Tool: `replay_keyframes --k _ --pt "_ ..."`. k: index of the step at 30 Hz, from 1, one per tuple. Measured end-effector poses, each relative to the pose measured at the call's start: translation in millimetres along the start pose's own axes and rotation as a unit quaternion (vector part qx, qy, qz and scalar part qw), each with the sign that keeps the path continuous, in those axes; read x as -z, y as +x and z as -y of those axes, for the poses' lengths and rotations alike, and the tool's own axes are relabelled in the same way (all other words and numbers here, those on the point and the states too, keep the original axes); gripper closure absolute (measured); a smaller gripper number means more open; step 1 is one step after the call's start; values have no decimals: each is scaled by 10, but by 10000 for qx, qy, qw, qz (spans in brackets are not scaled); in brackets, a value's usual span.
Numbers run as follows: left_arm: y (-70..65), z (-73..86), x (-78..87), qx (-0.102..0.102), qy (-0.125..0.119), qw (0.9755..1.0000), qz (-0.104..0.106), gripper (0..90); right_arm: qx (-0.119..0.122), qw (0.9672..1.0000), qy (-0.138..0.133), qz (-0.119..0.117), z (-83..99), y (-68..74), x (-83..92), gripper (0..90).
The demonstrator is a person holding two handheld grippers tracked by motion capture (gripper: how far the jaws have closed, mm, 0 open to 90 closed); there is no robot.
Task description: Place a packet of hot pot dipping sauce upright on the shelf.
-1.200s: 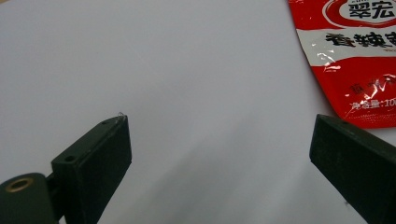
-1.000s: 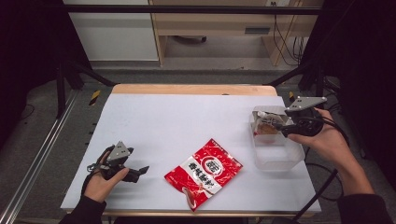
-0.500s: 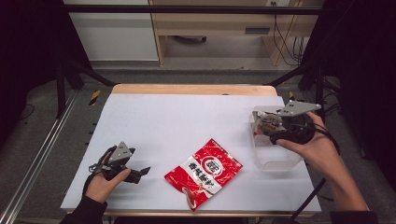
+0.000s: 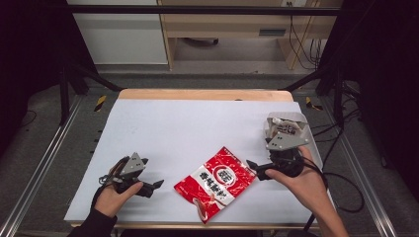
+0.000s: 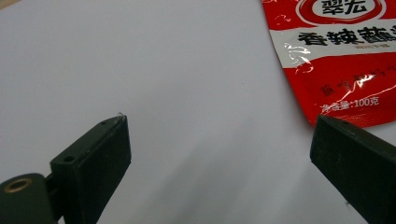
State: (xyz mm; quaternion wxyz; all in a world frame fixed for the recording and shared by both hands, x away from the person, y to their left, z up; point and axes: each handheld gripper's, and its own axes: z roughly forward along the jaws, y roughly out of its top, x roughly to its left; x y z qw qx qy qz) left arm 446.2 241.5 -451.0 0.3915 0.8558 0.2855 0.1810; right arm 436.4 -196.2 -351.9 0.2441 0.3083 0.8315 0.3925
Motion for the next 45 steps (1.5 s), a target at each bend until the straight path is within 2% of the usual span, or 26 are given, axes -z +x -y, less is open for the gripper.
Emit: replay_keyframes --k 7,14,16,23,31,40,45 --pt "-73 -31 -10 -110 -26 9999 83 52 6 9997 244 -31 136 215 -216 120" --pt "-165 -65 -37 -201 -22 9997 145 52 -117 9996 250 -64 243 328 -359 120" --pt "-196 -72 -47 -244 -19 9996 164 52 -157 9997 179 -67 272 351 -382 118" --pt "-313 -81 -60 -368 2 9990 261 52 -270 9994 213 -66 381 396 -482 110" --pt "-311 -80 -67 -373 -8 9989 281 52 -590 9979 268 31 541 412 -540 106" --pt "-319 -96 -88 -407 5 9987 317 52 -628 9961 592 202 694 484 -623 105" --pt "-305 -87 -76 -376 -21 9988 326 52 -647 9949 703 316 722 477 -654 104"
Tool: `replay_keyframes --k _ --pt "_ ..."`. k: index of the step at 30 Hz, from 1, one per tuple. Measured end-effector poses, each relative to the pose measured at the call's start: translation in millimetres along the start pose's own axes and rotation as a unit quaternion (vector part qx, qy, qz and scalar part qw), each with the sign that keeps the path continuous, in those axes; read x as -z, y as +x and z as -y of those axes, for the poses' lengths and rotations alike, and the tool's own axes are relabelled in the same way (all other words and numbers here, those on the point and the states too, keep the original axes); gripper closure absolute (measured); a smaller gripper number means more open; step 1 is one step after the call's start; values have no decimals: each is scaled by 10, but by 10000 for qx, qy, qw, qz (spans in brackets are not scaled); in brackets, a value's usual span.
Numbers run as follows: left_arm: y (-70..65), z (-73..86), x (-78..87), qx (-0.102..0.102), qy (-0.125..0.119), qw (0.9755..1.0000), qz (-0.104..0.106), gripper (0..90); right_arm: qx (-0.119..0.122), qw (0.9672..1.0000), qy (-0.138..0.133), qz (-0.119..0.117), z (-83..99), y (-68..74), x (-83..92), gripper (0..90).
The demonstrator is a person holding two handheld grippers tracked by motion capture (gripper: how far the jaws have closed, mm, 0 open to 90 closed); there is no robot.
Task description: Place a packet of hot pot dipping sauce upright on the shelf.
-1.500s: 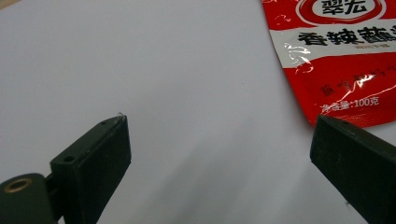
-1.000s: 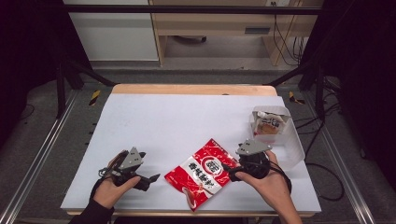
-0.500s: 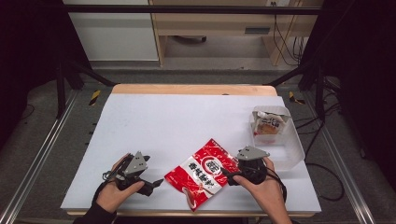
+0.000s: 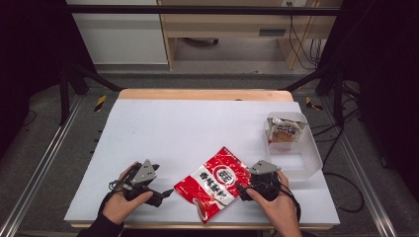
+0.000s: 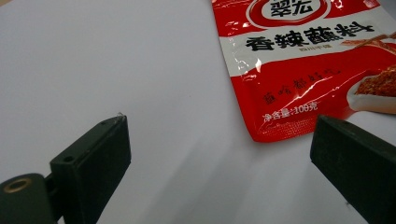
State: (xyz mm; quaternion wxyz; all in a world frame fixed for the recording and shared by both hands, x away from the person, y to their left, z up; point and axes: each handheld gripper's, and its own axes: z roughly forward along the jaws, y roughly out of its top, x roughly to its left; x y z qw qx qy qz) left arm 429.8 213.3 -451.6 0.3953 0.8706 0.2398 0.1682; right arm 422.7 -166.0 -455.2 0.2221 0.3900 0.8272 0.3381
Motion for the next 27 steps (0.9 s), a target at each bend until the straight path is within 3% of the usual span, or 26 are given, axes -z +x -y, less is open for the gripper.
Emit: replay_keyframes --k 14,27 --pt "5 -4 5 27 -27 10000 18 52 -81 9997 248 -41 56 -41 -112 103" --pt "17 -5 15 35 -46 10000 -6 52 -246 9987 280 -334 63 -33 -130 121"
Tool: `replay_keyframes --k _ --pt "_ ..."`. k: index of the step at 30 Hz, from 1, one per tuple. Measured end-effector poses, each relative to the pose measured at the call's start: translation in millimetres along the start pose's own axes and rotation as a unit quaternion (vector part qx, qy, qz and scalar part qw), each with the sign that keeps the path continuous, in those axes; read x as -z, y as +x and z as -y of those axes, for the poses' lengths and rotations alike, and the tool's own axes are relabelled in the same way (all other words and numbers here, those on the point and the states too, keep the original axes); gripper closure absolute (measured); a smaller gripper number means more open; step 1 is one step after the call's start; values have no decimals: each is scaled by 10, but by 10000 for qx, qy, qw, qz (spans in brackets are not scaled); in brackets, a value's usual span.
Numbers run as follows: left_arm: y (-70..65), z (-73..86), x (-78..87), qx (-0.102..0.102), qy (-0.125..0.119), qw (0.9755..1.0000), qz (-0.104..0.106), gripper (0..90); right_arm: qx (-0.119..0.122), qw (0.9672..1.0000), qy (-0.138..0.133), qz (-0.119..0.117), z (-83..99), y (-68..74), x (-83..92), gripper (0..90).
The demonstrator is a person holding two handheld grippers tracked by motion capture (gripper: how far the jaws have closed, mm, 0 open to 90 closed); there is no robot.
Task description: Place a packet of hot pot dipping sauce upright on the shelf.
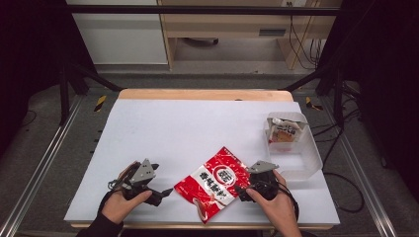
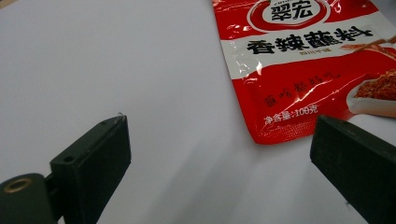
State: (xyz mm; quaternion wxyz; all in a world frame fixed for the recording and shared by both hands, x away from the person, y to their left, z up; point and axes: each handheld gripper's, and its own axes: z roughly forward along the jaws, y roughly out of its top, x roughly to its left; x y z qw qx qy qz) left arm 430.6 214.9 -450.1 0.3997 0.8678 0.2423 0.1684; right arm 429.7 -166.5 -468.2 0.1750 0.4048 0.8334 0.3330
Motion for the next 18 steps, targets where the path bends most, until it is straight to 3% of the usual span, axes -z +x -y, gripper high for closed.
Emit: replay_keyframes --k 9,15,18 --pt "-4 -1 -5 -15 8 10000 19 54 -107 9998 -183 -68 -24 24 35 158" --pt "-3 0 -7 -23 17 10000 25 58 -204 9994 -262 -100 -38 46 70 282" --pt "-4 0 -10 -32 22 10000 30 59 -191 9995 -246 -36 -36 55 69 400"
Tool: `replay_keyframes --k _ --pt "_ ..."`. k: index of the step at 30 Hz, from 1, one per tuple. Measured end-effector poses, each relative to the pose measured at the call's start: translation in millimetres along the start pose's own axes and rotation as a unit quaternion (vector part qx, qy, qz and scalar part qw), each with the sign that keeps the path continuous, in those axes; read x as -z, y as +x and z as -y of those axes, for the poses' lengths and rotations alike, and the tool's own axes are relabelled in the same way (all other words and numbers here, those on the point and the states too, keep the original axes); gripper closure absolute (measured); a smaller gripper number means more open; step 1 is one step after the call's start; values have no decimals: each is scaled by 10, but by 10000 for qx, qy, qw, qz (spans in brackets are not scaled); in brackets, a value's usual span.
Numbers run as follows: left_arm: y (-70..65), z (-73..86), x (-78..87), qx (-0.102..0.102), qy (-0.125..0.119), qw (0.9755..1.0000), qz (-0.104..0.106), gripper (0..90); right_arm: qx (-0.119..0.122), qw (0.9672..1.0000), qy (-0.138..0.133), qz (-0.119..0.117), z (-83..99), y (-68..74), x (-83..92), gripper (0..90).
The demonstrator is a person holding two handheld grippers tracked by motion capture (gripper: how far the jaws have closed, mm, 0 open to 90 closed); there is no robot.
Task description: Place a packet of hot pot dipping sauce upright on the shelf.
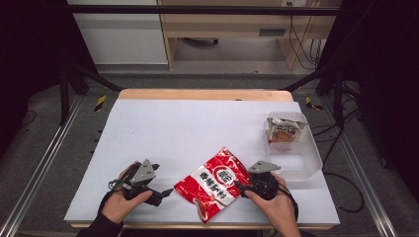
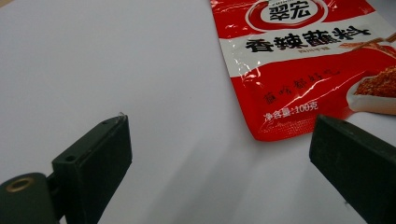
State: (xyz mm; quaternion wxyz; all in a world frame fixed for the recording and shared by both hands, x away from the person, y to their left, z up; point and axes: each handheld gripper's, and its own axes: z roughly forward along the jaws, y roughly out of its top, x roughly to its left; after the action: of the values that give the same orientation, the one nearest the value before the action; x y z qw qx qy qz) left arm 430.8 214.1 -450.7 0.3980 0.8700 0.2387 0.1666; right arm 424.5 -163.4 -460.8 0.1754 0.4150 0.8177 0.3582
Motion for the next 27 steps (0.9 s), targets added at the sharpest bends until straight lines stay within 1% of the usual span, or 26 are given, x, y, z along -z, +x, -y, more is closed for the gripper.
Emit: replay_keyframes --k 2,4,5,6,8,10,12,14,16,18,19,21,22,27 --pt "0 0 -1 -4 6 10000 -1 59 11 9999 56 84 -2 -3 3 509" --pt "0 0 -2 -5 9 10000 -2 59 25 9997 100 215 0 -12 9 608" --pt "0 0 -3 -3 7 10000 0 59 -3 9997 95 218 0 -16 11 642" --pt "-1 0 -4 1 4 10000 -1 59 -2 9997 82 247 -3 -24 18 698" --pt "0 0 -5 -13 18 10000 0 58 -13 9996 2 277 -14 -29 28 781" --pt "0 -1 -7 -21 26 10000 -12 59 17 9995 -24 314 -21 -27 33 840" --pt "0 -1 -11 -24 33 10000 -12 59 95 9993 -61 363 -32 -30 36 892" --pt "4 1 -9 -27 42 10000 -23 59 91 9991 -91 405 -55 -35 51 900" --pt "11 5 -9 -1 33 10000 -42 59 144 9990 -140 402 -72 -33 53 900" --pt "20 9 -5 3 45 10000 -70 59 247 9987 -145 428 -106 -26 56 900" --pt "26 11 -4 -2 61 10000 -79 59 276 9985 -193 422 -128 -23 59 900" --pt "35 17 -2 11 63 9999 -102 61 432 9978 -263 419 -194 -15 61 900" --pt "38 18 0 14 69 9999 -120 61 472 9976 -281 429 -218 -10 55 900" --pt "58 24 -3 41 77 9998 -161 61 748 9956 -355 443 -420 17 -4 900"
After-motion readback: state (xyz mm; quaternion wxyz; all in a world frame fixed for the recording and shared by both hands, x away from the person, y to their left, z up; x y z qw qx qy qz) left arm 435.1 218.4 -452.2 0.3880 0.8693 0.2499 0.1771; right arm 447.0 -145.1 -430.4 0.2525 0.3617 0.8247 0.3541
